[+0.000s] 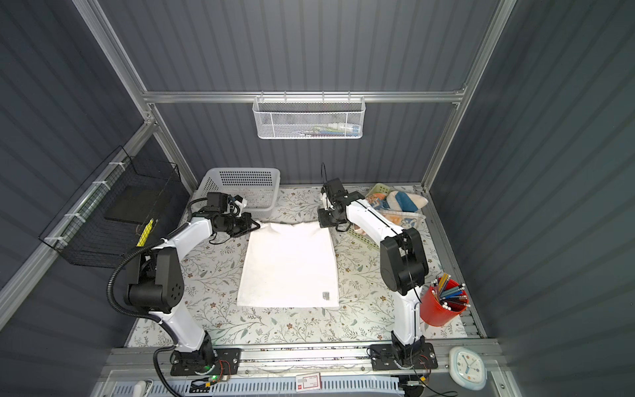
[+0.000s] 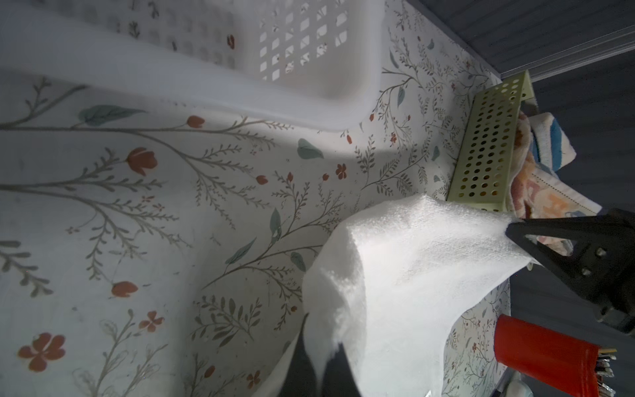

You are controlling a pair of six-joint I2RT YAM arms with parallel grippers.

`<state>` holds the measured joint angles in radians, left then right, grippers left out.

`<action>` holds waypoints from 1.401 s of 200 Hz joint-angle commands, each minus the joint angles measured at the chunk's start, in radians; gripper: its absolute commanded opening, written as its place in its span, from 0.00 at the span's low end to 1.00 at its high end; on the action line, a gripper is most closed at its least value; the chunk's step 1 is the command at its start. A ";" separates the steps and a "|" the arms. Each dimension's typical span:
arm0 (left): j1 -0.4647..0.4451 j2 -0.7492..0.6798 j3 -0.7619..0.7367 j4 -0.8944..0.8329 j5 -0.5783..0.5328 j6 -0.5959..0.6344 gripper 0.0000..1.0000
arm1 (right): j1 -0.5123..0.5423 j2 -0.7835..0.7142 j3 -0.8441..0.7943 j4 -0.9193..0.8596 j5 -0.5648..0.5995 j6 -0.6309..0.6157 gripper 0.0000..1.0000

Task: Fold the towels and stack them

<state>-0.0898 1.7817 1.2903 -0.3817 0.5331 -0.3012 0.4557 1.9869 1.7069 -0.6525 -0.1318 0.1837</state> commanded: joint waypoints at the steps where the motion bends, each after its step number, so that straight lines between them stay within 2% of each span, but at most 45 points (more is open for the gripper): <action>1: 0.012 0.004 0.024 -0.027 0.046 0.045 0.00 | -0.006 -0.036 -0.003 -0.005 0.035 -0.054 0.01; 33: 0.018 -0.057 -0.071 0.049 0.073 0.050 0.00 | -0.006 -0.137 -0.163 0.083 0.020 -0.052 0.01; 58: 0.018 -0.134 -0.206 0.139 0.104 0.020 0.00 | -0.004 -0.245 -0.325 0.171 -0.010 -0.031 0.02; 87: 0.018 -0.267 -0.388 0.197 0.065 -0.006 0.01 | 0.019 -0.369 -0.508 0.232 -0.027 0.011 0.07; 108: 0.018 -0.382 -0.515 0.184 -0.023 -0.022 0.15 | 0.061 -0.467 -0.662 0.280 -0.031 0.067 0.18; 115: 0.019 -0.421 -0.552 0.174 -0.049 -0.029 0.26 | 0.077 -0.498 -0.710 0.295 -0.029 0.089 0.23; 121: 0.019 -0.451 -0.577 0.160 -0.077 -0.039 0.37 | 0.090 -0.523 -0.750 0.301 -0.028 0.106 0.31; 127: 0.019 -0.485 -0.601 0.140 -0.109 -0.050 0.43 | 0.101 -0.548 -0.783 0.301 -0.030 0.125 0.39; 152: 0.022 -0.587 -0.645 0.033 -0.248 -0.092 0.60 | 0.110 -0.624 -0.865 0.274 -0.050 0.200 0.50; 167: 0.024 -0.617 -0.640 -0.030 -0.300 -0.121 0.66 | 0.110 -0.649 -0.877 0.232 -0.045 0.249 0.54; 199: 0.024 -0.590 -0.595 -0.097 -0.225 -0.142 0.67 | 0.109 -0.609 -0.855 0.180 -0.061 0.311 0.59; 242: 0.024 -0.455 -0.534 -0.138 -0.129 -0.170 0.67 | 0.104 -0.516 -0.808 0.137 0.029 0.317 0.61; 280: 0.024 -0.359 -0.539 -0.083 -0.074 -0.180 0.60 | 0.087 -0.456 -0.770 0.165 0.000 0.282 0.62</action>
<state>-0.0700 1.3808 0.7361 -0.4694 0.3954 -0.4625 0.5537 1.4982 0.8932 -0.4858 -0.1310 0.4831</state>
